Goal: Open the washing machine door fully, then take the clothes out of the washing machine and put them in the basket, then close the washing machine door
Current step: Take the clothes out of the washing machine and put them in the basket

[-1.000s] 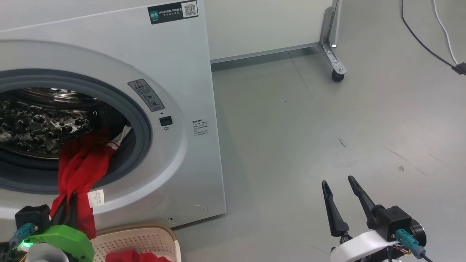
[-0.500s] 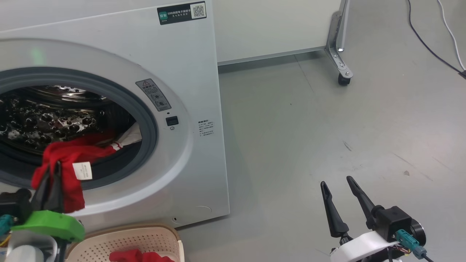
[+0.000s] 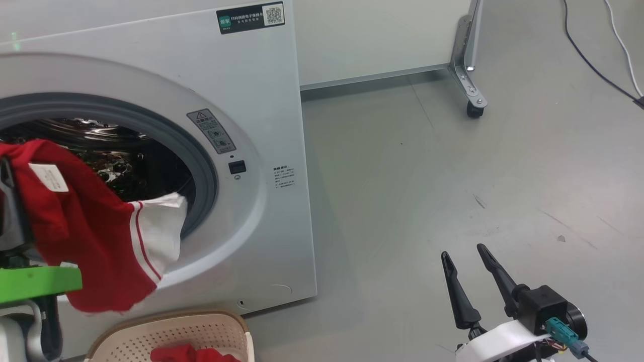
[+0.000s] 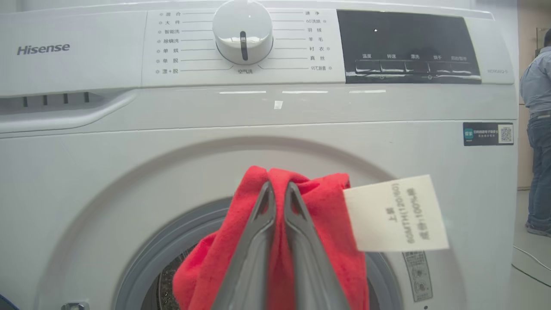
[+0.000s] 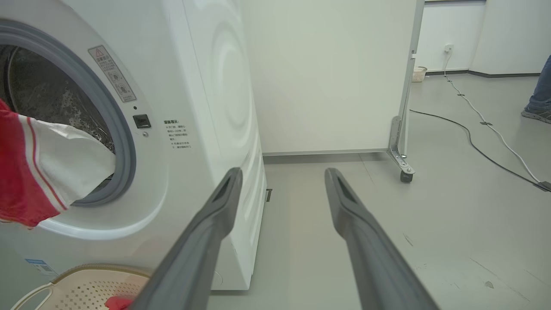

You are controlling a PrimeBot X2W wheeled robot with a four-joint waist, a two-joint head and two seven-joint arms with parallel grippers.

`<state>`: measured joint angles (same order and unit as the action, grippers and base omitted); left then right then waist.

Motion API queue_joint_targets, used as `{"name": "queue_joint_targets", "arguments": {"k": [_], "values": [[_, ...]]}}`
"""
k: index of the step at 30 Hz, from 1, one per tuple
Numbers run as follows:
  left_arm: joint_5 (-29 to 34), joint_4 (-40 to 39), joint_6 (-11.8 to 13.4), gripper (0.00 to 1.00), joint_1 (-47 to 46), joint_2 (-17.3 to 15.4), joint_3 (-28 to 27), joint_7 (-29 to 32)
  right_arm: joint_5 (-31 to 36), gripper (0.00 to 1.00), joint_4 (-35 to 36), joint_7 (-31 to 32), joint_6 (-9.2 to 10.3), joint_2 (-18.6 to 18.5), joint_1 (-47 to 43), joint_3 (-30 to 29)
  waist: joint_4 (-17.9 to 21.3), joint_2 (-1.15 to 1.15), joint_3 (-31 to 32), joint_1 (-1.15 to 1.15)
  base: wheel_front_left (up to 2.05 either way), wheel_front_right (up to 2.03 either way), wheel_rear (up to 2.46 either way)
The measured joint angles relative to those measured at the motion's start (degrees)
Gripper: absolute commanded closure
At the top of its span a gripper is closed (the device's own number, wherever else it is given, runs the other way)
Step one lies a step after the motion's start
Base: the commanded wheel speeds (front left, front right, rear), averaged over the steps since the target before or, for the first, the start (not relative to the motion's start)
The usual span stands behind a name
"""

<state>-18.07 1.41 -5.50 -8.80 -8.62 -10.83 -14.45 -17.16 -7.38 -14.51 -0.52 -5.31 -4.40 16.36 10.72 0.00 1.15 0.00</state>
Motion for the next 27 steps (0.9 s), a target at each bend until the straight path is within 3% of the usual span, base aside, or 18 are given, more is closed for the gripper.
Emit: {"name": "queue_joint_targets", "arguments": {"k": [9, 27], "values": [[0.0, 0.8, 0.2, 1.00, 5.4, 2.6, -0.5, -0.3, 0.1, 0.00, 0.0, 0.0, -0.42, 0.0, -0.1, 0.5, 0.4, 0.00, -0.2, 0.00, 0.00, 0.00, 0.00], [0.0, 13.3, -0.4, 1.00, 13.6, 2.8, 3.2, 1.4, 0.2, 0.00, 0.3, 0.0, -0.60, 0.8, -0.2, 1.4, 2.1, 0.00, -3.8, 0.00, 0.00, 0.00, 0.00]]}}
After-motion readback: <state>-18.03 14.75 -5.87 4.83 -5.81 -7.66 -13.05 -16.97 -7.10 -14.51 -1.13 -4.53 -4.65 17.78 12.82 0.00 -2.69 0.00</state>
